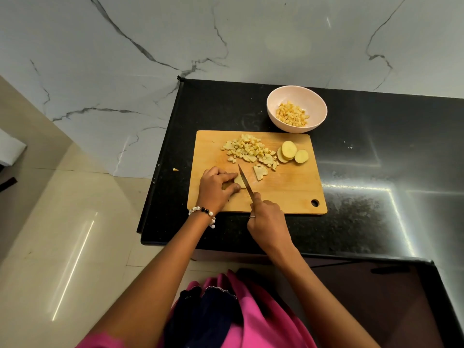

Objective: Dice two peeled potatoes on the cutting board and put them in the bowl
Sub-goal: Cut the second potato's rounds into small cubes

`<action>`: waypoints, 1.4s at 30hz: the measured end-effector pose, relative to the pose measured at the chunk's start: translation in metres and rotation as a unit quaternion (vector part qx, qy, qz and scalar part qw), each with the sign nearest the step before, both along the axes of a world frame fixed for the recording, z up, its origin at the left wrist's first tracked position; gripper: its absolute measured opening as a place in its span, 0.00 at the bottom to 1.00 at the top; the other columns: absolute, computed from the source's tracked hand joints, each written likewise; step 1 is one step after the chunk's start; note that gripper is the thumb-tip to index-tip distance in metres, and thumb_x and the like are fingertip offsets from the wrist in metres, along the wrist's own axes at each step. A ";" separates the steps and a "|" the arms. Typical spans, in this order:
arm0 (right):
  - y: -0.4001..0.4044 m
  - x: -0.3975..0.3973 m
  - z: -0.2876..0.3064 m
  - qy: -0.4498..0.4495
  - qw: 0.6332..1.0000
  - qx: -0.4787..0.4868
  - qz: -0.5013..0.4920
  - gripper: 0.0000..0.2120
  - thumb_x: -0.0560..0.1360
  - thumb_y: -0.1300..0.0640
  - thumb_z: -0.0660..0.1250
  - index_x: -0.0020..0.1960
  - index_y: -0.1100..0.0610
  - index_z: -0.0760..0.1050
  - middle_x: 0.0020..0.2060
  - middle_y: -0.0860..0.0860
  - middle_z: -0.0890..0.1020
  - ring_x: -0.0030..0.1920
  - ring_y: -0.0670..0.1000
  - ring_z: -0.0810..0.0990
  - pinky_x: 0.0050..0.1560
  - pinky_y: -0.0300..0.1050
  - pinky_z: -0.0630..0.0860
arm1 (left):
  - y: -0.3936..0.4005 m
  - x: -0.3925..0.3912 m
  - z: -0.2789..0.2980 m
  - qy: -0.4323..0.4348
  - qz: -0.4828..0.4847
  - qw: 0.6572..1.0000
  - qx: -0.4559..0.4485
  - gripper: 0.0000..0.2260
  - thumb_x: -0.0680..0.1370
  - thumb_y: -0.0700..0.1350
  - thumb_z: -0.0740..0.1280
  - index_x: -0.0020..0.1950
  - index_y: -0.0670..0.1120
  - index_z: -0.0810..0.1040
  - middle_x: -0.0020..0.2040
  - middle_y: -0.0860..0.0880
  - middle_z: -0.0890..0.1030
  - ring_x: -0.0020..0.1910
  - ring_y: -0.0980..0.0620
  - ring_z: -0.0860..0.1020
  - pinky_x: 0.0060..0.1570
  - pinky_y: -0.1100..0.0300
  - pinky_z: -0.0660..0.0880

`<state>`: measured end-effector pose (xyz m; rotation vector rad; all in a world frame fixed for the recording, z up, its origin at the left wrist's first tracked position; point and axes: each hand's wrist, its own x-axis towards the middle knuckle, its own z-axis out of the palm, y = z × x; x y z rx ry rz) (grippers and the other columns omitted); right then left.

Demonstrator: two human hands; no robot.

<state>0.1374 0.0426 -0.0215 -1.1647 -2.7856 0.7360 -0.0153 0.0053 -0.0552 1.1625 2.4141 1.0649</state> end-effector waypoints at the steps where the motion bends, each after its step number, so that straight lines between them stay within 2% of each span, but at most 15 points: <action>1: 0.000 0.000 0.000 0.000 1.000 0.000 0.000 0.23 0.78 0.61 0.54 0.73 0.62 0.60 0.51 0.60 0.78 0.48 0.60 0.77 0.39 0.45 0.65 | 0.000 0.000 0.000 -0.001 0.004 1.000 0.004 0.17 0.70 0.47 0.75 0.57 0.45 0.82 0.48 0.46 0.77 0.51 0.47 0.72 0.48 0.65 0.64; 6: -0.002 -0.001 0.000 0.000 1.000 0.004 0.002 0.24 0.78 0.62 0.53 0.74 0.62 0.59 0.50 0.60 0.78 0.47 0.60 0.76 0.39 0.45 0.64 | 0.000 0.003 0.001 -0.003 0.010 1.000 0.014 0.16 0.70 0.46 0.75 0.56 0.43 0.82 0.46 0.46 0.78 0.50 0.48 0.71 0.46 0.67 0.62; 10: -0.004 -0.004 -0.002 -0.003 1.000 -0.009 -0.006 0.24 0.77 0.63 0.53 0.73 0.63 0.59 0.49 0.61 0.77 0.46 0.60 0.76 0.38 0.45 0.64 | 0.000 0.002 0.002 -0.013 0.012 1.000 0.012 0.17 0.70 0.46 0.75 0.56 0.43 0.82 0.46 0.46 0.78 0.50 0.48 0.71 0.47 0.65 0.64; 14: -0.006 -0.013 -0.001 -0.045 0.999 0.018 -0.003 0.27 0.76 0.65 0.53 0.75 0.64 0.54 0.53 0.62 0.76 0.49 0.62 0.76 0.40 0.47 0.64 | 0.001 0.002 0.002 -0.012 0.008 1.000 0.017 0.16 0.69 0.46 0.75 0.55 0.42 0.82 0.44 0.45 0.79 0.49 0.47 0.71 0.44 0.67 0.62; 17: -0.009 -0.021 -0.001 -0.060 0.997 0.056 0.007 0.27 0.77 0.66 0.52 0.75 0.65 0.52 0.55 0.62 0.75 0.49 0.63 0.76 0.43 0.49 0.67 | 0.001 0.003 0.000 0.001 0.007 1.000 0.018 0.15 0.70 0.46 0.75 0.55 0.42 0.82 0.44 0.44 0.79 0.48 0.45 0.72 0.45 0.63 0.64; 21: -0.022 0.000 -0.002 -0.062 0.996 0.066 0.015 0.27 0.77 0.66 0.52 0.75 0.65 0.52 0.57 0.62 0.74 0.47 0.63 0.78 0.40 0.48 0.65 | 0.000 0.005 -0.003 0.008 0.017 0.999 0.026 0.15 0.70 0.46 0.75 0.55 0.42 0.83 0.44 0.44 0.79 0.48 0.45 0.71 0.47 0.58 0.68; 28: 0.007 0.001 0.001 -0.076 0.994 0.073 -0.004 0.26 0.78 0.63 0.52 0.76 0.62 0.52 0.58 0.61 0.73 0.51 0.63 0.77 0.41 0.49 0.67 | -0.001 0.004 -0.003 0.003 0.018 0.999 0.038 0.16 0.69 0.47 0.76 0.54 0.44 0.83 0.44 0.46 0.79 0.48 0.47 0.72 0.46 0.63 0.67; 31: 0.023 0.000 0.004 -0.059 0.997 0.055 -0.016 0.26 0.78 0.62 0.54 0.76 0.62 0.55 0.56 0.61 0.75 0.51 0.62 0.76 0.46 0.51 0.70 | -0.003 0.003 -0.001 -0.011 0.014 0.999 0.050 0.16 0.68 0.46 0.76 0.54 0.44 0.83 0.43 0.50 0.77 0.48 0.49 0.72 0.47 0.63 0.68; 36: 0.009 0.002 0.010 0.023 1.000 0.005 0.003 0.23 0.79 0.62 0.55 0.73 0.61 0.61 0.48 0.60 0.79 0.47 0.59 0.76 0.38 0.44 0.62 | -0.005 0.000 0.000 -0.030 0.023 0.997 0.064 0.16 0.66 0.45 0.78 0.53 0.46 0.84 0.44 0.50 0.79 0.47 0.49 0.76 0.47 0.54 0.76; 42: -0.001 0.001 0.005 0.028 0.999 -0.012 0.015 0.21 0.79 0.62 0.55 0.71 0.62 0.63 0.45 0.59 0.79 0.43 0.58 0.76 0.36 0.43 0.61 | -0.004 0.004 -0.002 -0.039 0.053 0.994 0.089 0.13 0.66 0.43 0.78 0.49 0.43 0.85 0.46 0.47 0.79 0.47 0.51 0.77 0.44 0.60 0.77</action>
